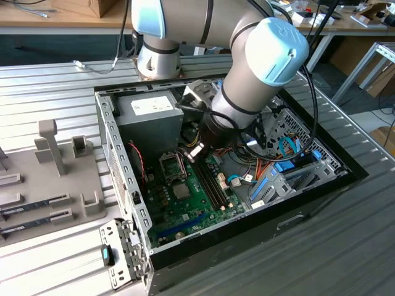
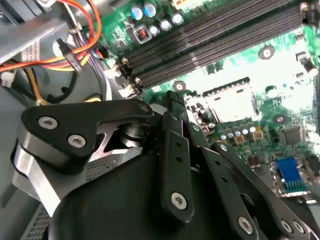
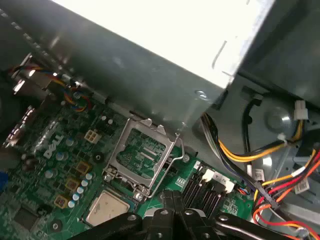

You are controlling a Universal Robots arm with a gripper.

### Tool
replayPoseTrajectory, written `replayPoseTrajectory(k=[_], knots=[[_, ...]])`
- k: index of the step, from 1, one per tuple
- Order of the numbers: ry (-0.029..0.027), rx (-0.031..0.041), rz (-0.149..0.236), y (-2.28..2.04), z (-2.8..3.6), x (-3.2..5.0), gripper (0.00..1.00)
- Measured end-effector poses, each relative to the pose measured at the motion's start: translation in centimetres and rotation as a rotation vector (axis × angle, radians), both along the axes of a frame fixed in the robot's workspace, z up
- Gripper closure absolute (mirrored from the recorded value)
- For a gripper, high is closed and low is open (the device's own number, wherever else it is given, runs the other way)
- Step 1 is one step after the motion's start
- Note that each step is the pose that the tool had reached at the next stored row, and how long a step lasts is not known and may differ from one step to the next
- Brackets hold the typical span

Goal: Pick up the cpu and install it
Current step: 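Close the cpu cover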

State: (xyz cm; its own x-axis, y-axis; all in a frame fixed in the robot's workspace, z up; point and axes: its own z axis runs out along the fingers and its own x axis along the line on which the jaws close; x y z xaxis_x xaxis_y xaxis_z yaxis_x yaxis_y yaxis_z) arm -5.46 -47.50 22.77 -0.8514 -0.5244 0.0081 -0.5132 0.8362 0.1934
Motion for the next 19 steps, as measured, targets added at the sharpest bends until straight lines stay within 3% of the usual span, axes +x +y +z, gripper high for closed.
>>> replayPoseTrajectory(k=[1, 4, 9, 13, 17, 19], knots=[[0.0122, 0.0355, 0.028, 0.47, -0.02, 1.60, 0.89], [0.0122, 0.0495, 0.039, 0.84, -0.19, 1.62, 0.89], [0.0115, 0.0983, 0.049, 1.08, -0.41, 1.58, 0.89], [0.0119, 0.1251, 0.072, 1.16, -0.78, 1.35, 0.89], [0.0118, 0.1317, 0.071, 1.25, -1.31, 1.16, 0.89], [0.0113, 0.1415, 0.072, 1.30, -1.48, 0.91, 0.89]])
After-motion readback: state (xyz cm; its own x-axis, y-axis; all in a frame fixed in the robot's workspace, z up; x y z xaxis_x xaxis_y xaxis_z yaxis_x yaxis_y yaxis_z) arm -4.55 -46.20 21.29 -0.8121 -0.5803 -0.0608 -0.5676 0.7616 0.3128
